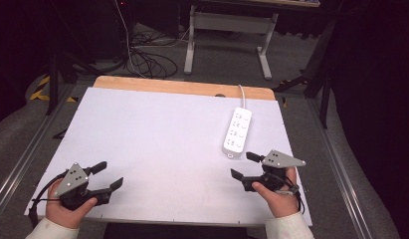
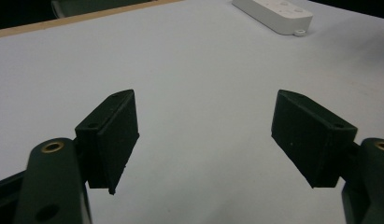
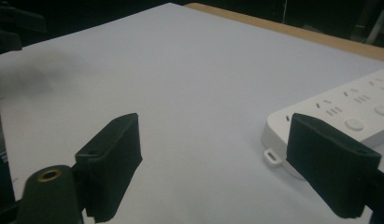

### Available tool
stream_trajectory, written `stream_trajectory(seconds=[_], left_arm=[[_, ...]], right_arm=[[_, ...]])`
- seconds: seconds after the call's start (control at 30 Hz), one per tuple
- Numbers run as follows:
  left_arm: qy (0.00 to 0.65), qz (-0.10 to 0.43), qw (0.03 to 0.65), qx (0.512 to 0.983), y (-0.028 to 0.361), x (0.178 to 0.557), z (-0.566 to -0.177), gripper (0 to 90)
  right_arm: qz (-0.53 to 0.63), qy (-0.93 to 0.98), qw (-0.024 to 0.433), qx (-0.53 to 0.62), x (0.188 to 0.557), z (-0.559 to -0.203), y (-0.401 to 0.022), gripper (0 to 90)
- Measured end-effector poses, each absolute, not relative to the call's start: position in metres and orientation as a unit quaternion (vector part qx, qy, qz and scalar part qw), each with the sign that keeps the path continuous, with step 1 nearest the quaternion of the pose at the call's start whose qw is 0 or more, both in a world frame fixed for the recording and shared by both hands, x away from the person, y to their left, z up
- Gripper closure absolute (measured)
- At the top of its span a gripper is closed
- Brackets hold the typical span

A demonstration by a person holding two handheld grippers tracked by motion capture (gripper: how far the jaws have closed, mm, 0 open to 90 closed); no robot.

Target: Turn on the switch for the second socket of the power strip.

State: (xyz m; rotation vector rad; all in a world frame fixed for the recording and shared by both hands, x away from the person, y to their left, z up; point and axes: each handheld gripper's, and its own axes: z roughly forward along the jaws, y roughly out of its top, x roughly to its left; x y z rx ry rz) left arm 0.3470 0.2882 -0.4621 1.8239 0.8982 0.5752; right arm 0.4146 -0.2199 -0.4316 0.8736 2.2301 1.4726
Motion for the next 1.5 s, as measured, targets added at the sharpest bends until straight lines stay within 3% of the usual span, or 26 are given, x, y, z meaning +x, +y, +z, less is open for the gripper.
stream_trajectory(seconds=[0.5,0.7,1.1,1.5], left_arm=[[0.363,0.236,0.49,0.756,0.291,0.342,-0.467,20.0],[0.366,0.238,0.493,0.753,0.292,0.342,-0.469,19.6],[0.368,0.239,0.484,0.757,0.291,0.344,-0.472,20.2],[0.369,0.252,0.479,0.756,0.29,0.346,-0.474,18.2]], right_arm=[[0.506,0.789,0.153,0.312,0.405,-0.474,-0.231,18.4],[0.471,0.806,0.172,0.315,0.401,-0.484,-0.23,17.4],[0.445,0.819,0.158,0.325,0.399,-0.488,-0.232,17.4],[0.462,0.807,0.19,0.314,0.398,-0.483,-0.236,14.9]])
